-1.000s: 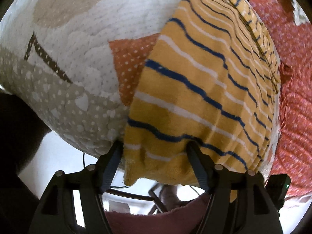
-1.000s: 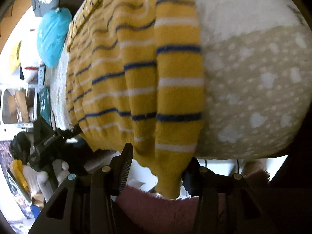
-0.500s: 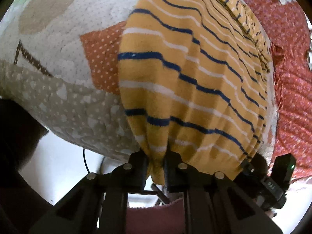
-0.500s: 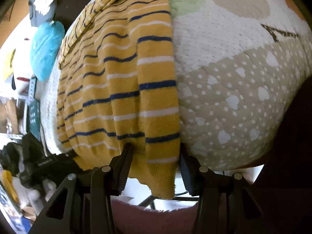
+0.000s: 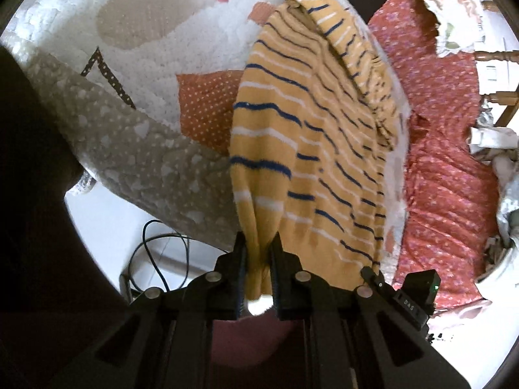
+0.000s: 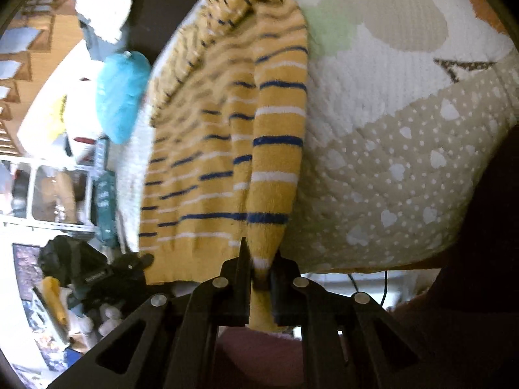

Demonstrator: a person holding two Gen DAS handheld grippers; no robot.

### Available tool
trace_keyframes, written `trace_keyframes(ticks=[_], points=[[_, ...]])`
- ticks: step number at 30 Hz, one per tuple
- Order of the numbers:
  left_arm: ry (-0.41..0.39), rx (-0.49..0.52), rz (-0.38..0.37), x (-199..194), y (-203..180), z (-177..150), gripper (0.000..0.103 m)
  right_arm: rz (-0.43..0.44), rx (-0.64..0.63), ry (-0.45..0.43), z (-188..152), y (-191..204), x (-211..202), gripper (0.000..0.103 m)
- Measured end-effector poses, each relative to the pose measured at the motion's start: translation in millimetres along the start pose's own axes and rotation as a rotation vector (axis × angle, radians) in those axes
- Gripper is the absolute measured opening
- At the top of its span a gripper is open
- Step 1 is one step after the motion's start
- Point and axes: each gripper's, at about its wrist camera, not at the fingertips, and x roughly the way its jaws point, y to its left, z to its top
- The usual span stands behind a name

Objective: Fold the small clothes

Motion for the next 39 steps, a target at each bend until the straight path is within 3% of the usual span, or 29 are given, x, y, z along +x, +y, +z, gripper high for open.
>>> trace_keyframes(ticks=[8,16,22,26,34,37,39], points=[[-0.024,0.008,0.025,5.1,-15.0,4.8,0.009,0.041,0.061,-0.023,1.4,-10.2,-10.4,0.01],[-0.07,0.039,0.007,-2.2,-50.7,54.4,0.009,0.076,0.045,-0.073,40.7,19.2,-12.2,0.009],[-0.169,0.117,0.042,-0.3,-113.8,140.2,0.009,0.062,-0.055,-0.158,125.5,70.9,-17.0,0.009],[-0.187,0.127,0.077,19.5,-149.1,202.7,0.009,0.018,-0.073,-0.203,192.1,91.4,1.9,0.009],[-0.209,0.17,0.209,67.8,-191.8,302.4,0.009,-0.113,0.001,-0.24,289.5,85.6,57.2,0.009],[-0.2,0.146,0.219,81.6,-187.6,327.8,0.009,-0.122,0.032,-0.255,309.4,79.9,68.0,0.01],[-0.192,0.098,0.183,85.5,-180.4,340.7,0.01,-0.078,0.108,-0.262,321.6,67.2,71.3,0.012]])
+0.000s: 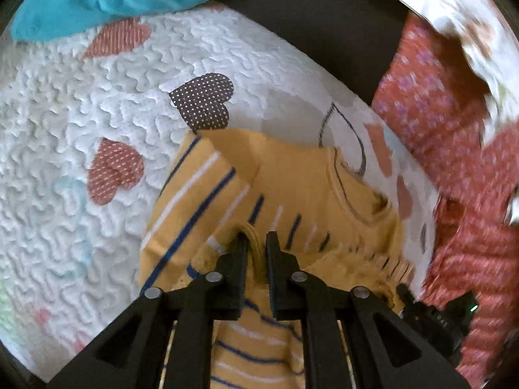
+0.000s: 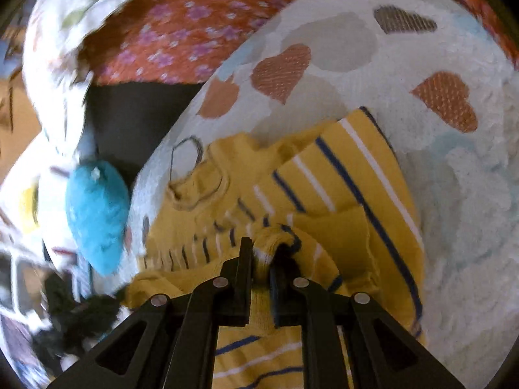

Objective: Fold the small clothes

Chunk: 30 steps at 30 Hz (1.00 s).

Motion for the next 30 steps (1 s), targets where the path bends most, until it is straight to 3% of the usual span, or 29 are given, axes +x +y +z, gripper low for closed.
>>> trace_keyframes(ticks=[2,4,8,12,17,21,23,26,28,30], points=[[-0.006,-0.045,-0.034,1.1,7.2,10.2,0.012,0.056,0.106,-0.016,8.8,-14.4,3.0,0.019],[-0.026,-0.039,-0.06,-5.4,9.6,17.4,0.016,0.101,0.201,-0.049,16.2,-28.1,0.5,0.036],[-0.08,0.006,-0.04,-28.8,12.2,13.4,0.033,0.133,0.253,-0.134,29.7,-41.9,-19.8,0.045],[-0.119,0.089,0.035,-47.3,11.5,-4.3,0.034,0.135,0.165,-0.145,26.0,-29.3,-42.1,0.045],[-0.095,0.281,0.061,-41.1,-9.5,-45.4,0.034,0.111,-0.13,-0.016,-8.1,27.5,-26.1,0.045],[-0.049,0.369,0.145,-11.7,-15.0,-62.1,0.034,0.01,-0.365,0.095,-40.2,59.4,11.7,0.045],[-0.049,0.371,0.222,2.1,-7.9,-58.8,0.034,-0.101,-0.436,0.087,-42.6,60.9,28.0,0.044],[-0.045,0.33,0.265,15.9,9.9,-45.8,0.033,-0.239,-0.43,0.027,-22.5,43.1,39.7,0.037],[-0.047,0.289,0.253,16.1,19.4,-36.3,0.033,-0.229,-0.368,0.011,-8.2,30.0,38.0,0.027],[-0.052,0.252,0.24,9.6,26.2,-28.1,0.033,-0.2,-0.295,0.002,4.0,18.0,31.3,0.026]])
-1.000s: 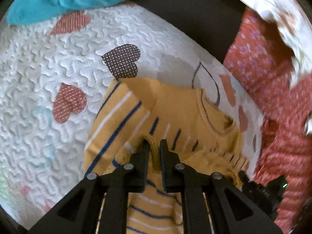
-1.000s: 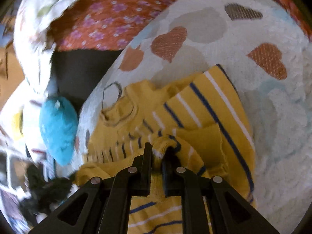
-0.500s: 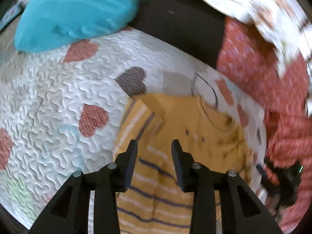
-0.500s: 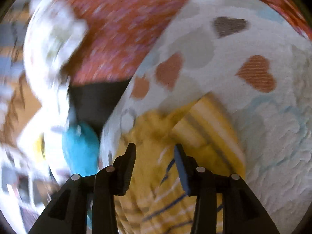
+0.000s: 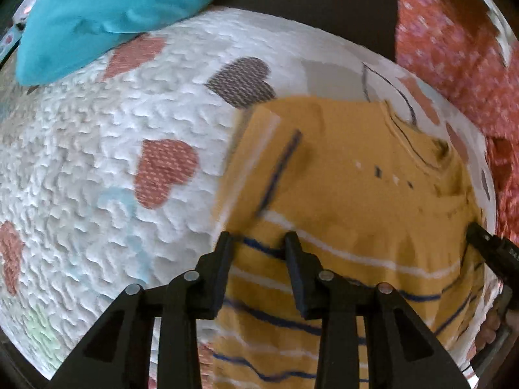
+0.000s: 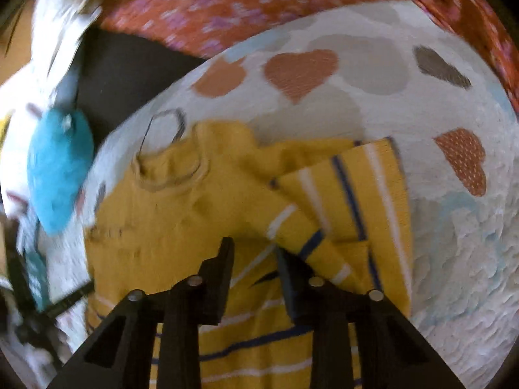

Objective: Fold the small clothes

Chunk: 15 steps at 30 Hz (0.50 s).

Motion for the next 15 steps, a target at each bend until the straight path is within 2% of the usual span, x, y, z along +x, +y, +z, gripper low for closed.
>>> trace_keyframes(ticks=[4,5,7,9,11,15], points=[[0.004,-0.108,-0.115,-22.3,30.7,-3.8,0.033,-0.007,0.061,-0.069,0.8,-9.7,-25.7,0.029],[-0.002,-0.113,-0.123,-29.2,37.2,-8.4,0.033,0.012,0.073,-0.076,-0.2,-10.4,-33.0,0.029],[-0.01,-0.125,-0.141,-42.7,50.4,-21.7,0.035,0.036,0.075,-0.093,-10.3,-18.2,-52.0,0.037],[-0.018,-0.126,-0.163,-57.4,59.4,-42.4,0.037,0.029,0.061,-0.11,-25.8,-29.9,-72.4,0.042],[-0.026,-0.094,-0.156,-65.3,61.5,-61.7,0.046,0.028,0.066,-0.118,-44.4,-46.0,-90.5,0.043],[0.003,0.038,-0.136,-57.7,42.5,-95.4,0.048,0.011,0.074,-0.116,-79.4,-74.1,-113.6,0.049]])
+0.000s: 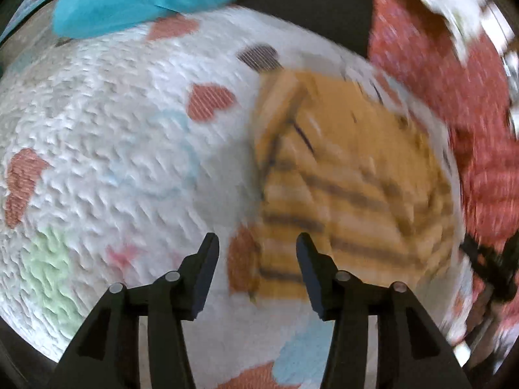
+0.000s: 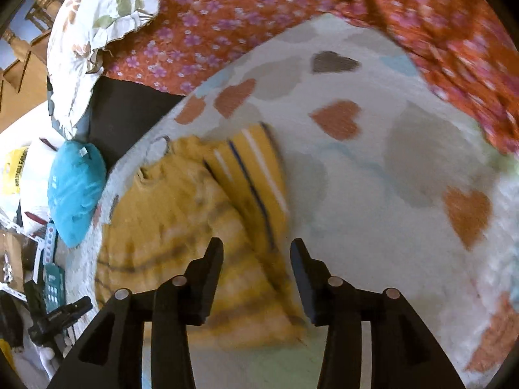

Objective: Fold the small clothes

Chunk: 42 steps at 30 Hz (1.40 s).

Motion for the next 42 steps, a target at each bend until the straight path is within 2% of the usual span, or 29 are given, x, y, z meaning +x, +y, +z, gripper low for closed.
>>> trace_keyframes(ticks=[2,3,4,5,6,9,10,11,14,18,21,23,26,28,31,34,37,42], points=[[0.025,0.067,0.005,10.2,-17.0,-11.2,0.049,-0.016,-0.01,0.01,-15.9,-9.3,-4.2,0.05],[0.034,0.103,0.029,14.7,-25.8,-14.5,0.048,-0.023,-0.015,0.018,-23.1,-11.6,-3.9,0.05],[0.046,0.14,0.069,19.4,-34.1,-16.6,0.043,-0.023,-0.017,0.025,-28.1,-13.0,-2.6,0.05],[0.057,0.162,0.097,22.7,-38.3,-17.3,0.017,-0.017,-0.014,0.035,-33.8,-13.2,0.6,0.05],[0.083,0.184,0.149,28.8,-42.8,-16.7,0.006,-0.01,-0.011,0.044,-39.2,-12.8,3.1,0.05],[0.083,0.167,0.168,28.0,-40.7,-8.0,0.007,0.02,-0.033,0.067,-52.4,-3.0,13.6,0.047],[0.074,0.162,0.182,24.6,-39.0,-3.0,0.007,0.03,-0.058,0.096,-54.3,2.7,18.6,0.017],[0.059,0.159,0.197,20.0,-37.5,1.8,0.007,0.036,-0.087,0.126,-54.5,8.7,23.3,0.009],[0.038,0.162,0.236,13.2,-33.5,8.9,0.007,-0.01,-0.12,0.118,-48.6,12.1,18.9,0.008],[0.07,0.135,0.243,26.0,-25.6,4.6,0.008,-0.098,-0.079,0.091,-40.4,-8.1,12.7,0.007],[0.074,0.045,0.22,30.9,-7.5,1.2,0.017,-0.116,-0.065,0.115,-43.7,-16.1,19.7,0.008],[0.055,-0.029,0.19,25.1,8.1,0.1,0.034,-0.122,-0.069,0.115,-45.0,-15.7,20.0,0.009],[0.006,-0.127,0.143,8.6,31.0,-2.8,0.034,-0.115,-0.065,0.103,-45.1,-14.2,13.0,0.017],[-0.039,-0.173,0.181,-2.2,43.6,-6.0,0.034,-0.126,-0.066,0.087,-44.8,-15.1,3.5,0.021],[-0.076,-0.236,0.184,-15.8,54.3,-8.8,0.034,-0.153,-0.056,0.032,-44.3,-15.9,-16.4,0.021],[-0.127,-0.214,0.166,-29.5,37.6,-7.1,0.034,-0.152,-0.095,-0.024,-38.4,-2.3,-32.4,0.021],[-0.13,-0.185,0.127,-24.9,5.6,7.2,0.037,-0.119,-0.161,-0.034,-31.3,28.5,-29.7,0.021],[-0.087,-0.159,0.101,5.0,-25.7,25.6,0.038,-0.056,-0.203,0.026,-24.3,83.9,16.8,0.021]])
